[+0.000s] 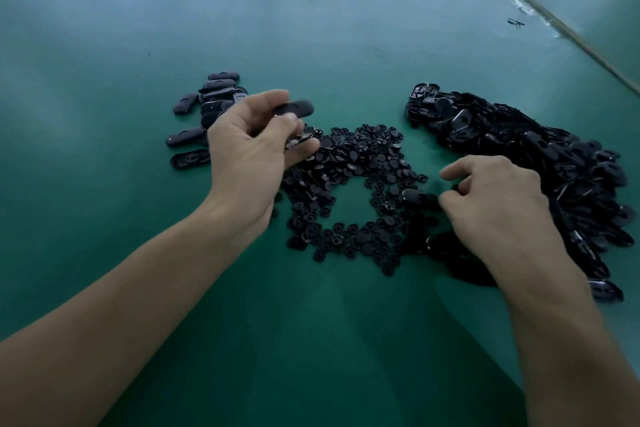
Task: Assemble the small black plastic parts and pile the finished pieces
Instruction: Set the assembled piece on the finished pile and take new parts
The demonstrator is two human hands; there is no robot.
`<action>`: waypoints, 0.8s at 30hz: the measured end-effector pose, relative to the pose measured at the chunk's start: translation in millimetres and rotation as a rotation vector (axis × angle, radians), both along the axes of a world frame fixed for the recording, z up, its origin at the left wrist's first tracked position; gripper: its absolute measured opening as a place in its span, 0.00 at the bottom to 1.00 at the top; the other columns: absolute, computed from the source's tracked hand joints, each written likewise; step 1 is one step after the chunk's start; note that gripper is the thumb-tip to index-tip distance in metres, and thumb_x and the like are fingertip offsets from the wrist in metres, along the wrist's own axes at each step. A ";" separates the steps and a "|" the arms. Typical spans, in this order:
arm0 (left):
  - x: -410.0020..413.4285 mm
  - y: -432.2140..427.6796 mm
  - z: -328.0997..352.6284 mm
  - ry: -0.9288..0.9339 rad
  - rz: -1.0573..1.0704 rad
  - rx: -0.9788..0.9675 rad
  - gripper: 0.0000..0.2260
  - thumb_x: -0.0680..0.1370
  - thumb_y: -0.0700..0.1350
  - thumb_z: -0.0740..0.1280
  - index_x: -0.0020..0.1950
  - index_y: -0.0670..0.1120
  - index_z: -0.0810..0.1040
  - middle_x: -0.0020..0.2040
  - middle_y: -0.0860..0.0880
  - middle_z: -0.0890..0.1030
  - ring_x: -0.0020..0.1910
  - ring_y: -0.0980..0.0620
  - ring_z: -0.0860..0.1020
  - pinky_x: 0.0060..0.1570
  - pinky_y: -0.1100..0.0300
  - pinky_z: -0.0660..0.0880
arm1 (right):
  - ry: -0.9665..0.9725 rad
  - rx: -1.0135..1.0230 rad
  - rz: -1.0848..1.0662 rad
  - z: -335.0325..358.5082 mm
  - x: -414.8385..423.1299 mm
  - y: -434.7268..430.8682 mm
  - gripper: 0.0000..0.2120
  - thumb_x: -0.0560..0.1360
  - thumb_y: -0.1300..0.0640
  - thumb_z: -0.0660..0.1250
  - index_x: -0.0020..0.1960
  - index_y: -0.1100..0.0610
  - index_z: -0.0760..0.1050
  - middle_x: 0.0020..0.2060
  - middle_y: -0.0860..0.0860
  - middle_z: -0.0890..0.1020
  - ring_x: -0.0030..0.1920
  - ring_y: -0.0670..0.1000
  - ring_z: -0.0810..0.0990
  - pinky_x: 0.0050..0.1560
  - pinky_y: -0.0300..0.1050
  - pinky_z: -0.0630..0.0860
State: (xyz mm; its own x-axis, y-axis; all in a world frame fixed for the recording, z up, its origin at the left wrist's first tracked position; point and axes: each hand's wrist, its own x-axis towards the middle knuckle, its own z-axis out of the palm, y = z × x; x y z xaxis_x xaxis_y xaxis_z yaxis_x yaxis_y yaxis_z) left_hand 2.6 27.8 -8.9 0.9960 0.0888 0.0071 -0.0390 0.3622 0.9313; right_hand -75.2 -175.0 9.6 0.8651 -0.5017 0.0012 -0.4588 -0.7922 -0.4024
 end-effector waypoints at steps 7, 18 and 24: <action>22.1 15.5 -1.7 0.093 0.214 -0.101 0.15 0.81 0.32 0.65 0.66 0.40 0.72 0.55 0.43 0.74 0.49 0.53 0.77 0.52 0.60 0.81 | -0.026 0.030 -0.024 1.5 -1.3 1.0 0.15 0.76 0.63 0.66 0.58 0.49 0.80 0.53 0.56 0.82 0.53 0.60 0.79 0.54 0.53 0.79; 10.3 12.5 -3.3 -0.149 0.183 0.194 0.28 0.80 0.31 0.64 0.77 0.51 0.65 0.75 0.49 0.64 0.54 0.56 0.83 0.52 0.60 0.81 | -0.471 0.216 0.194 -4.7 8.4 12.5 0.20 0.76 0.64 0.67 0.66 0.50 0.78 0.40 0.44 0.79 0.40 0.47 0.79 0.47 0.39 0.74; -17.5 -7.9 -3.1 -0.311 -0.101 0.326 0.08 0.78 0.37 0.70 0.54 0.48 0.81 0.44 0.50 0.83 0.43 0.52 0.84 0.42 0.58 0.83 | -0.512 0.815 0.341 -8.7 12.9 26.8 0.11 0.75 0.66 0.72 0.48 0.51 0.83 0.36 0.44 0.83 0.38 0.48 0.81 0.42 0.43 0.80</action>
State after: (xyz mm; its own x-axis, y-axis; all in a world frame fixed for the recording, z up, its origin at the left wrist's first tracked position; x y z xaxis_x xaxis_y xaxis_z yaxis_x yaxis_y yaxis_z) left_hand -14.9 19.9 -12.0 0.9458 -0.0654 0.3181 -0.3137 0.0687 0.9470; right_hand -62.3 -148.3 1.0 0.9534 -0.2420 0.1800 0.1192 -0.2460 -0.9619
